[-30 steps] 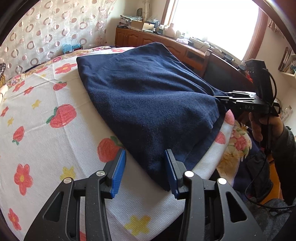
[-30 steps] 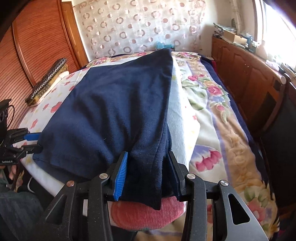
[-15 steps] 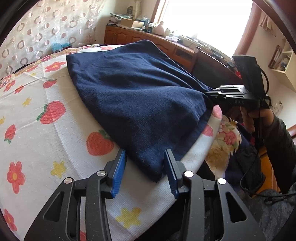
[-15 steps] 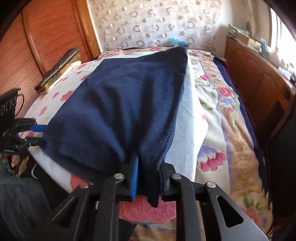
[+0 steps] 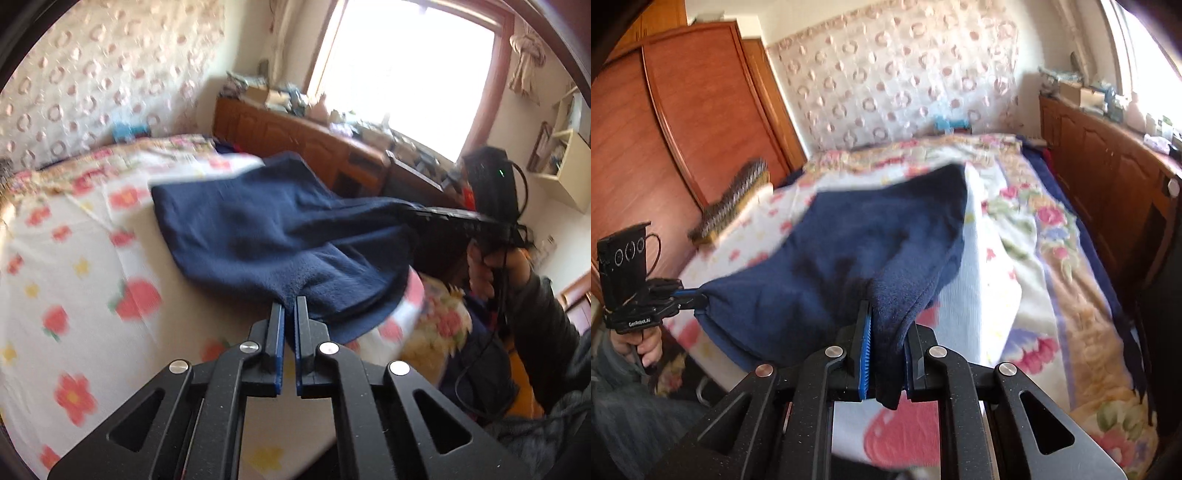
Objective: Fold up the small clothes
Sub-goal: 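Grasp the folded navy shirt's end with the left tool and lift it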
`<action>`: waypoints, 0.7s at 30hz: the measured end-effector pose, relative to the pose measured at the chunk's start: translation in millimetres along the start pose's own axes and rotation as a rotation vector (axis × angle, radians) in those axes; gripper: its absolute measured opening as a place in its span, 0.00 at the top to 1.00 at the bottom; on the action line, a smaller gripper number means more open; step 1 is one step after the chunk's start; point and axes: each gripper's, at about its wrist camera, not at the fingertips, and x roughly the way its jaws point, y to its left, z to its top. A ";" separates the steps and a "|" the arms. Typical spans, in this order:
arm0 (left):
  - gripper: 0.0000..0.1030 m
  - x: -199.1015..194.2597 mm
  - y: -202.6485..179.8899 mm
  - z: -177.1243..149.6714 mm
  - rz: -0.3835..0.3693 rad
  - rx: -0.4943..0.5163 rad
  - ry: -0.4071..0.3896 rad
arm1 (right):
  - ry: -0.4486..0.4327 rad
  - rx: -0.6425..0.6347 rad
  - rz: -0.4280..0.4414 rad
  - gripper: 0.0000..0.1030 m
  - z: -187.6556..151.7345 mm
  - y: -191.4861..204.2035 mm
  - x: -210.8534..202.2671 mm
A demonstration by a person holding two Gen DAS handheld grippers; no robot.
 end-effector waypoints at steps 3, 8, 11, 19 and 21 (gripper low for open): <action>0.95 0.4 15.7 26.8 0.020 -0.015 -0.042 | -0.054 0.004 0.008 0.87 21.3 0.0 3.7; 0.96 19.4 48.8 80.3 0.080 -0.019 -0.078 | -0.082 0.018 -0.021 0.87 64.2 -9.9 36.5; 0.96 38.8 68.1 105.1 0.115 -0.021 -0.075 | -0.063 0.037 -0.048 0.87 83.1 -20.5 63.5; 0.96 99.5 128.5 125.7 0.159 -0.069 0.006 | -0.018 0.068 -0.106 0.85 119.0 -31.1 118.5; 0.96 112.5 135.3 127.3 0.160 -0.079 0.029 | -0.031 0.071 -0.101 0.82 123.3 -31.5 116.4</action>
